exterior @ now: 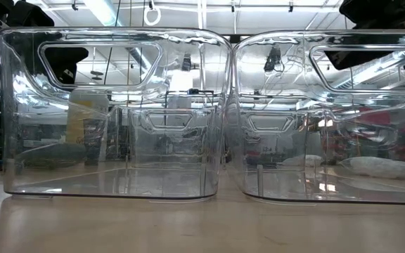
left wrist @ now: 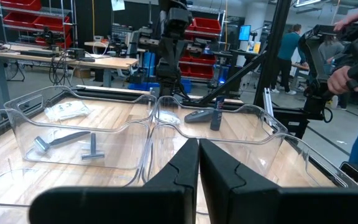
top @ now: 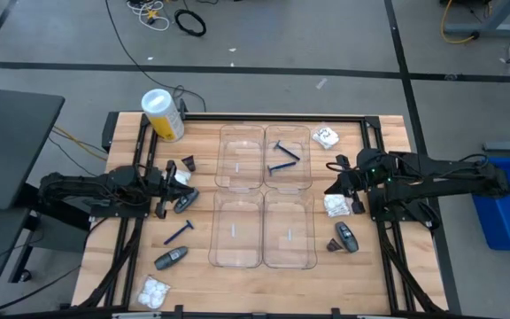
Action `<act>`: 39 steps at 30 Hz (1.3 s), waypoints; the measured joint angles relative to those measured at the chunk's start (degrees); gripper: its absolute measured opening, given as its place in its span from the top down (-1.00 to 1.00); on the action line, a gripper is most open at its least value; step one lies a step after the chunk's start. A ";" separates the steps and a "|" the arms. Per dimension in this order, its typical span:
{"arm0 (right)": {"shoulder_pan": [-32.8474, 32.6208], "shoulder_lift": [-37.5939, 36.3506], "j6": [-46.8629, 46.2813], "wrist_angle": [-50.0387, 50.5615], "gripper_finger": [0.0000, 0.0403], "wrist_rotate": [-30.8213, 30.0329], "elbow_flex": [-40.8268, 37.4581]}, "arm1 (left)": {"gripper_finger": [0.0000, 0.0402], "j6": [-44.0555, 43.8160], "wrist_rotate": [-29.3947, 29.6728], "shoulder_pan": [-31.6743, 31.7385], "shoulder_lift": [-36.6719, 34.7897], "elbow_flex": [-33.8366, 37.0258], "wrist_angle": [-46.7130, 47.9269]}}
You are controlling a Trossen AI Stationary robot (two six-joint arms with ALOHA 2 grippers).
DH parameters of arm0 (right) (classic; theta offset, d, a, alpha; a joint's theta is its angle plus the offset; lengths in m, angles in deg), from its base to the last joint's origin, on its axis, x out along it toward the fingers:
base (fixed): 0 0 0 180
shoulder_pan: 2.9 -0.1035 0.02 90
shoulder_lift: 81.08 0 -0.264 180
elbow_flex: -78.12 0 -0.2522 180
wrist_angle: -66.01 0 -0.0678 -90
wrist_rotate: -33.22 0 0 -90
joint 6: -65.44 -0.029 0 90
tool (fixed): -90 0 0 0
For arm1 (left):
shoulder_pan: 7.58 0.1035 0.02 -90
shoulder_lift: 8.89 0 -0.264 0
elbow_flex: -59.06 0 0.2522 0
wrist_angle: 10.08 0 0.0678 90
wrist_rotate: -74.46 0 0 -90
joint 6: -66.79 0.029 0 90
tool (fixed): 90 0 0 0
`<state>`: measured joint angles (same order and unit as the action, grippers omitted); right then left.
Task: Pick & Place Travel size toiletries
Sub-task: Put the cotton pack into the bottom right transparent bin
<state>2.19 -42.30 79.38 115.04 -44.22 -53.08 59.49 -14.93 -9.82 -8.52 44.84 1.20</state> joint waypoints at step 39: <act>0.11 4.47 -3.10 1.86 0.97 -3.52 8.71 | 0.89 -0.01 -0.01 0.01 0.00 0.00 0.00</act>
<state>2.30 -37.83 76.27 116.90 -47.74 -44.37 59.48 -14.94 -9.81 -8.52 44.84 1.20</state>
